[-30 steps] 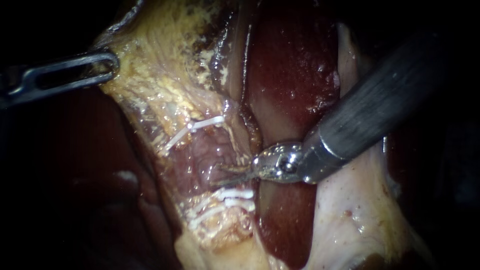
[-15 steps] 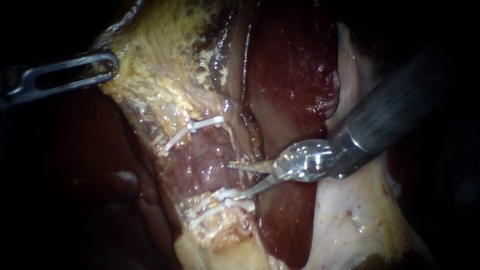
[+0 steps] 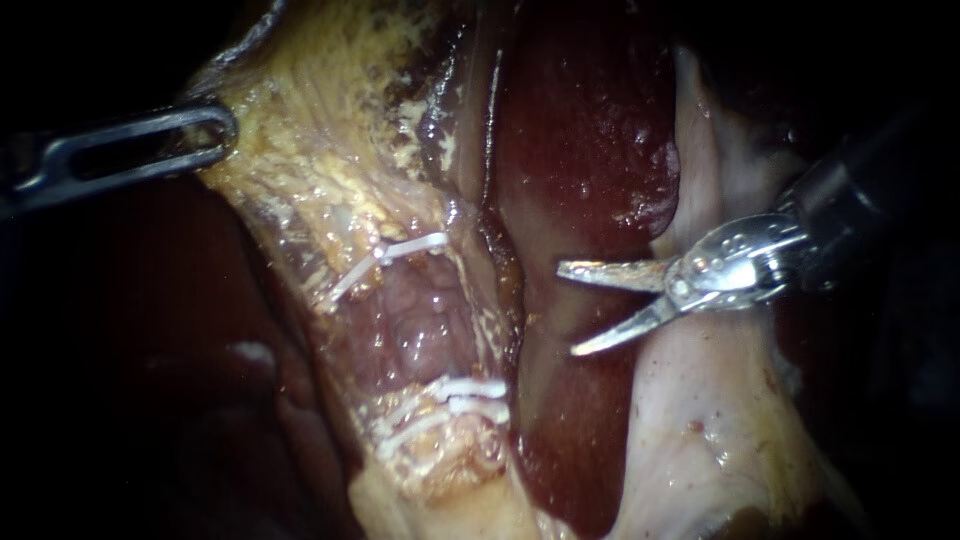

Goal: Go back from the cut right tube

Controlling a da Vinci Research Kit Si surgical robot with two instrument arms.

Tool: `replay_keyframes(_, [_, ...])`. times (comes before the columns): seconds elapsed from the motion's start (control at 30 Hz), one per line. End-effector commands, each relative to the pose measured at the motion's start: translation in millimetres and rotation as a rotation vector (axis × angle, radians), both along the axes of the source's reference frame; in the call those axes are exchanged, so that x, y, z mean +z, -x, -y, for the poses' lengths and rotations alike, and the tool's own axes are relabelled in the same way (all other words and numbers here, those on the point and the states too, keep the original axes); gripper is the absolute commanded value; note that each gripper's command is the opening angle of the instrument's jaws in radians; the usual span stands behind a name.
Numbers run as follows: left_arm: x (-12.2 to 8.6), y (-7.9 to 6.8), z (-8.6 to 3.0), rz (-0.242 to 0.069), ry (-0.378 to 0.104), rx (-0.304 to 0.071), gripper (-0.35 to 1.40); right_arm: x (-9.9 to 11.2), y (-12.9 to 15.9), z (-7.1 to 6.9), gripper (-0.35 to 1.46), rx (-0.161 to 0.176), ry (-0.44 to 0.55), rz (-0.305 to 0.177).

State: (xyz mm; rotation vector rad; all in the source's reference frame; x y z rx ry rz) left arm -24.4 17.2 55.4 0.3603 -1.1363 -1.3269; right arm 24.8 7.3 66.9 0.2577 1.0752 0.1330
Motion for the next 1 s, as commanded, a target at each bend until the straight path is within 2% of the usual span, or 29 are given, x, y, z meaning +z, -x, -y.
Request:
replay_keyframes(0.03, [0.3,0.3,0.1,-0.004,0.002,-0.003,-0.35,0.0,0.0,0.0,1.43,-0.005,0.002,0.003])
replay_keyframes(0.1, [1.2,0.9,0.4,-0.005,0.004,0.0,-0.35,0.1,0.0,0.1,1.43,-0.007,0.001,0.001])
replay_keyframes(0.23, [4.4,3.3,1.4,-0.024,0.002,0.036,-0.35,0.2,0.1,0.3,1.43,-0.008,0.003,0.0])
replay_keyframes(0.33, [6.7,6.0,2.0,-0.03,-0.013,0.063,-0.35,0.2,0.3,0.3,1.43,-0.008,0.003,0.0])
replay_keyframes(0.5, [8.6,10.6,1.7,-0.022,-0.02,0.086,-0.35,0.3,0.4,0.3,1.43,-0.011,0.002,-0.002])
replay_keyframes(0.57, [9.0,11.5,1.8,-0.022,-0.021,0.093,-0.35,0.3,0.5,0.3,1.43,-0.011,0.002,-0.002])
replay_keyframes(0.67, [9.1,11.8,2.2,-0.025,-0.021,0.098,-0.35,0.3,0.5,0.3,1.43,-0.012,0.002,-0.002])
replay_keyframes(1.0, [8.8,11.7,2.2,-0.024,-0.023,0.099,-0.35,0.3,0.5,0.3,1.43,-0.011,0.002,-0.002])
